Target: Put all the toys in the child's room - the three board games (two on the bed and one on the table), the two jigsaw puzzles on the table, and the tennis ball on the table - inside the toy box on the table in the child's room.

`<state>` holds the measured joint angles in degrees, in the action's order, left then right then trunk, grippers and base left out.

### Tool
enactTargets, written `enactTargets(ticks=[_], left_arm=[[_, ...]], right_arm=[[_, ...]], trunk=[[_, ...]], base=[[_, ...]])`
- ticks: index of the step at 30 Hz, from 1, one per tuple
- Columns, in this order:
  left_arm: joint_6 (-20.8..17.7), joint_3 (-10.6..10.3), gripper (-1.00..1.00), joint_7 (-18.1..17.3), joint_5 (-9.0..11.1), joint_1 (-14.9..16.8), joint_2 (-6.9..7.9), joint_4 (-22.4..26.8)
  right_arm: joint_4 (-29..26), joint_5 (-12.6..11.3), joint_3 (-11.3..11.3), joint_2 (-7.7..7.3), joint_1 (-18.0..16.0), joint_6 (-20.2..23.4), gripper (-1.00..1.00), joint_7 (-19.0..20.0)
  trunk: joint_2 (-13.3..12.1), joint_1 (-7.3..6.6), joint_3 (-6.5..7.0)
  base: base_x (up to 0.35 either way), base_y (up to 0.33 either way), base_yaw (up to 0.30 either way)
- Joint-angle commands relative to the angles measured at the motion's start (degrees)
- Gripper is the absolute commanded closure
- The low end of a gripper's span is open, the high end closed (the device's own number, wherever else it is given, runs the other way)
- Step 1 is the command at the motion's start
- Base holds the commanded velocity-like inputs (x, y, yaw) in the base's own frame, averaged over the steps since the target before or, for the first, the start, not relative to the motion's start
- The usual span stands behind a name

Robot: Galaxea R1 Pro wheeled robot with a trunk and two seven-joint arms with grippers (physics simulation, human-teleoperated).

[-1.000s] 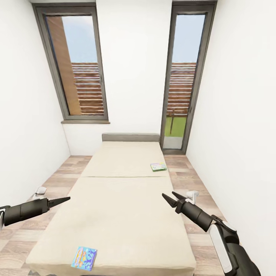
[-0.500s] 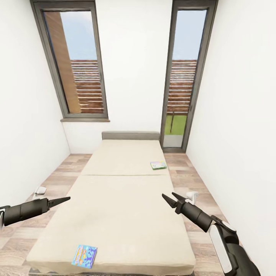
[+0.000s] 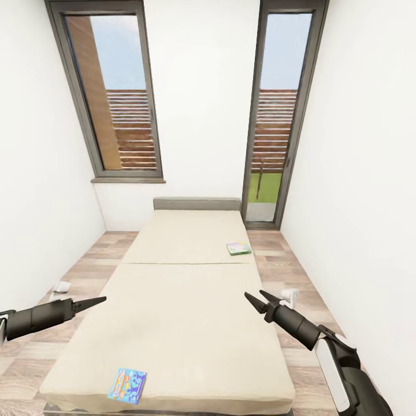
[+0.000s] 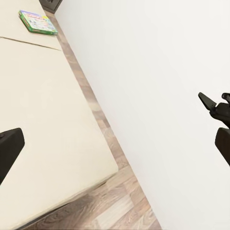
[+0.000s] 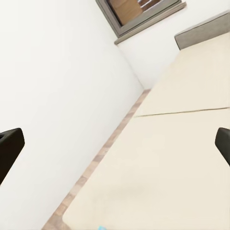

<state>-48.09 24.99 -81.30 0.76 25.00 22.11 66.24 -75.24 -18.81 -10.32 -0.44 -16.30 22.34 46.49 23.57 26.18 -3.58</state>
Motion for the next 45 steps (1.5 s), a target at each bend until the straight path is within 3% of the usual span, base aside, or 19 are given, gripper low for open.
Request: enactTargets(ticks=[1,6,10,20,27,29,34,40,45], left_arm=[[-0.63,-0.01,-1.00,1.56,0.07,0.05,-0.02,0.00],[-0.74,-1.14,-1.00,9.18,0.11,0.05,-1.13,-0.02],[-0.83,-2.05,-1.00,15.40,0.17,0.09,-2.47,0.00],[-1.36,-2.31,-1.00,21.71,0.21,0.19,-4.02,-0.04],[-1.49,-2.33,-1.00,32.13,0.28,0.20,-6.80,-1.54],[-1.37,-2.32,-1.00,36.56,0.29,0.41,-8.00,-4.76],[-0.17,-2.31,-1.00,41.77,0.23,0.58,-8.66,-12.36],[10.12,-2.04,-1.00,45.41,0.21,0.64,-8.35,-25.01],[15.21,-1.97,-1.00,45.82,0.26,0.59,-8.07,-31.96]], right_arm=[[0.09,-0.46,-0.09,0.00,-0.05,0.61,-1.00,0.08],[0.17,-0.71,-0.15,0.00,-0.05,0.73,-1.00,-2.77],[-0.01,-1.19,-0.09,-0.06,-0.05,0.79,-1.00,-5.87],[-0.58,-1.18,-0.26,-0.07,0.02,5.79,-1.00,-6.95],[-1.34,-1.12,-0.38,-0.09,0.03,6.21,-1.00,-7.11],[-1.74,-1.17,-0.39,-0.12,0.03,6.42,-1.00,-7.16],[-3.60,-1.10,-0.42,-0.09,0.04,7.98,-1.00,-7.24],[-6.27,-1.17,-0.53,-0.07,0.04,12.74,-1.00,-8.12],[-7.66,-1.49,-1.12,-0.07,0.04,14.53,-1.00,-9.87]], trunk=[[0.55,0.26,-0.32],[2.56,1.36,-1.21],[2.56,1.36,-1.21],[3.36,1.80,-1.57],[6.17,3.33,-2.83],[6.97,3.77,-3.19],[8.97,4.87,-4.09],[11.38,6.19,-5.16],[13.38,7.29,-6.06]], base=[[0.000,0.000,0.000],[0.000,0.000,0.000],[0.000,0.000,0.000],[0.000,0.000,0.000],[0.000,0.000,0.000],[0.000,0.000,0.000],[0.000,0.000,0.000],[0.000,0.000,0.000],[0.000,0.000,0.000]])
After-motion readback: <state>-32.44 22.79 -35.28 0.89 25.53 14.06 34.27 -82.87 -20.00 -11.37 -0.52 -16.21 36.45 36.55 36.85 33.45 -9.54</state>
